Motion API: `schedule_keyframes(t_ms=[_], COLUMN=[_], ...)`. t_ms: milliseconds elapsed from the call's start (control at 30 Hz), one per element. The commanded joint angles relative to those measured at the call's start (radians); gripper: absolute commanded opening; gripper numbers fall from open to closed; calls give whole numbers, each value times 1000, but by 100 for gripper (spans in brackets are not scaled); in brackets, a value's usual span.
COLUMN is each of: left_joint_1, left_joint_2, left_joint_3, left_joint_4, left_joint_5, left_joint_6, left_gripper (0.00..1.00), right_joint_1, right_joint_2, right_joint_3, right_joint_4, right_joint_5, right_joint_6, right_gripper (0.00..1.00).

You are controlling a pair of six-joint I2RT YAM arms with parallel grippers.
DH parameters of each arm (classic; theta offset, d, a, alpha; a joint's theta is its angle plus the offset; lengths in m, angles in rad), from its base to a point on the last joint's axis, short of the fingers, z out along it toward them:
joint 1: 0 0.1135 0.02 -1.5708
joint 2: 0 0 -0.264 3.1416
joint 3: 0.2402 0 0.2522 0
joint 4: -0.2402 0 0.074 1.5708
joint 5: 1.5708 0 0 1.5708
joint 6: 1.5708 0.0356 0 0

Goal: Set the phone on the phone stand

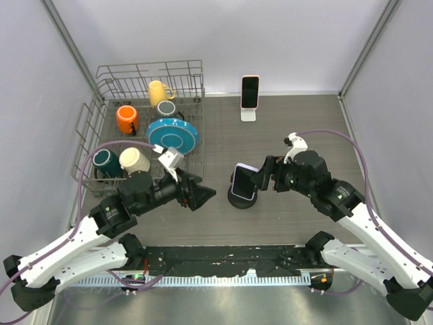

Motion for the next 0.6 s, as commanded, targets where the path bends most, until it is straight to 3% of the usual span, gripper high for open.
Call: schedule_keyframes(t_ms=[0,167,200,300,567], left_joint_1=[-1,-2,-1,1,1], left_joint_2=[32,58,56,66,121], left_joint_3=[90,113,113,117,86], left_joint_4=[-104,-156,-156,-149,-103], left_joint_5=[-150,-233,-244,-276,-289], left_joint_6=[-10,-30,-35,-51,-56], left_gripper=[80,85,91,95,95], right_joint_1=[-3,-2,0,18,269], right_joint_2=[26,83,92,136,313], right_joint_3=[112,212,218,268,466], right_joint_4=[-249,-344,-348,-384,-462], right_joint_5=[112,122,141,179,420], right_joint_6=[150,315,357,444,550], right_gripper=[86,86,86,87,87])
